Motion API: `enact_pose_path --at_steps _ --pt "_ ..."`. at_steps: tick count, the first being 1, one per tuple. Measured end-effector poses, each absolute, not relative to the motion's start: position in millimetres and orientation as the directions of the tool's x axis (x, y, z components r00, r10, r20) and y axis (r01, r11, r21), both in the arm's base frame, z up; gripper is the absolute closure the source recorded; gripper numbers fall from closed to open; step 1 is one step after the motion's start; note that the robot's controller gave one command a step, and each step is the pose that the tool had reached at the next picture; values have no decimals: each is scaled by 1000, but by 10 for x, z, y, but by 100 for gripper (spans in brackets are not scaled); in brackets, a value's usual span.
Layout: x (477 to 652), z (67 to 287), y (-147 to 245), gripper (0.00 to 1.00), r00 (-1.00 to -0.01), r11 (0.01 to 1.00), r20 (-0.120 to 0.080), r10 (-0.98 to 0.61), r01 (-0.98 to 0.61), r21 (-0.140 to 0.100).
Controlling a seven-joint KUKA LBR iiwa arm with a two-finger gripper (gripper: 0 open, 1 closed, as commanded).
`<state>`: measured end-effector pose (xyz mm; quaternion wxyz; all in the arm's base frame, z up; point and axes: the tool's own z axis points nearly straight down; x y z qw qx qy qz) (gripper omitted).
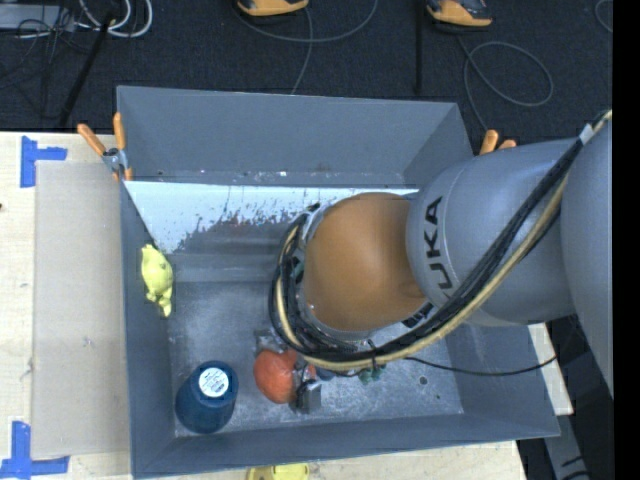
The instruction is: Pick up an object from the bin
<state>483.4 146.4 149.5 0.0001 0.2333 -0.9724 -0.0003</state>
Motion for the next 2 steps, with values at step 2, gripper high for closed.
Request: enact_pose_path --at_steps 2 --pt "4834 1495 1464 100 -892 892 0 -452 -452 1"
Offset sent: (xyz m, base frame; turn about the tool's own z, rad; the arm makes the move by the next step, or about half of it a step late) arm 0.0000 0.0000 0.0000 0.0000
